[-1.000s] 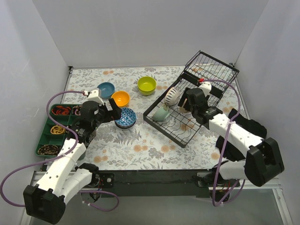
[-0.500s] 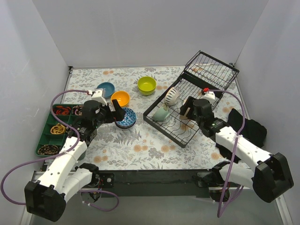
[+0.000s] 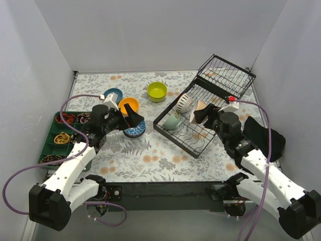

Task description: Unload the bowls from the dish rack

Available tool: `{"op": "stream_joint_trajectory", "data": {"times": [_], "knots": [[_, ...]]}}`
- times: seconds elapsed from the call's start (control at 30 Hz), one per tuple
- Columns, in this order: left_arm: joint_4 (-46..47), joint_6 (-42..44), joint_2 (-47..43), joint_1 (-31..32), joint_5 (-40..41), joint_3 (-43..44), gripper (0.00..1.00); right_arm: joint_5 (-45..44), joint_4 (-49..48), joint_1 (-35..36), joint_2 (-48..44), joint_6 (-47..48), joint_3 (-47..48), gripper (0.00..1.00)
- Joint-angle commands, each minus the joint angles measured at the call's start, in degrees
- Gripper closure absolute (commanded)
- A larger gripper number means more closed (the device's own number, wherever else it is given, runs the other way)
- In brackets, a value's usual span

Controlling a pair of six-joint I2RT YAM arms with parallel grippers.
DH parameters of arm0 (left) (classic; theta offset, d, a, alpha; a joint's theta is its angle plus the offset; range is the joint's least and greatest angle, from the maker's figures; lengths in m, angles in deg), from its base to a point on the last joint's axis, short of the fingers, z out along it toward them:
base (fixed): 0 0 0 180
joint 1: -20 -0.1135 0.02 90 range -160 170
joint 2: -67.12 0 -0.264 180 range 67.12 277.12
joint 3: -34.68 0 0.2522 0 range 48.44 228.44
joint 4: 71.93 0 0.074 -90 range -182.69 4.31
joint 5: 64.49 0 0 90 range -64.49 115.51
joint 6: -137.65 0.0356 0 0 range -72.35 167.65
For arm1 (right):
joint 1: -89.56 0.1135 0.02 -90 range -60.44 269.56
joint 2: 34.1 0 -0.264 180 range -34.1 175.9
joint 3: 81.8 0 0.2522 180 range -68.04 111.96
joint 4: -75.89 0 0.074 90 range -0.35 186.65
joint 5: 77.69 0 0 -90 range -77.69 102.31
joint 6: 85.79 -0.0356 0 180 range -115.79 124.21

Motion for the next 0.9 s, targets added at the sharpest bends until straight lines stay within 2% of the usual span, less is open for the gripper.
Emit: {"op": "stream_joint_trajectory", "data": {"times": [0.0, 0.27, 0.67, 0.87], "knots": [[6.77, -6.61, 1.64, 2.34, -3.84, 0.11, 0.02, 5.48, -9.55, 0.13, -4.35, -1.28, -0.79, 0.99], [13.55, -11.63, 8.84, 12.26, 1.16, 3.54, 0.02, 13.84, -14.56, 0.13, -7.35, -5.14, -2.72, 0.99], [23.66, -21.21, 18.33, 19.56, 4.06, 4.94, 0.02, 26.41, -25.46, 0.13, -8.14, -12.8, -7.47, 0.99], [25.6, -24.02, 22.55, 22.55, 6.26, 5.74, 0.09, 30.02, -30.21, 0.22, -7.97, -15.44, -10.02, 0.99]]}}
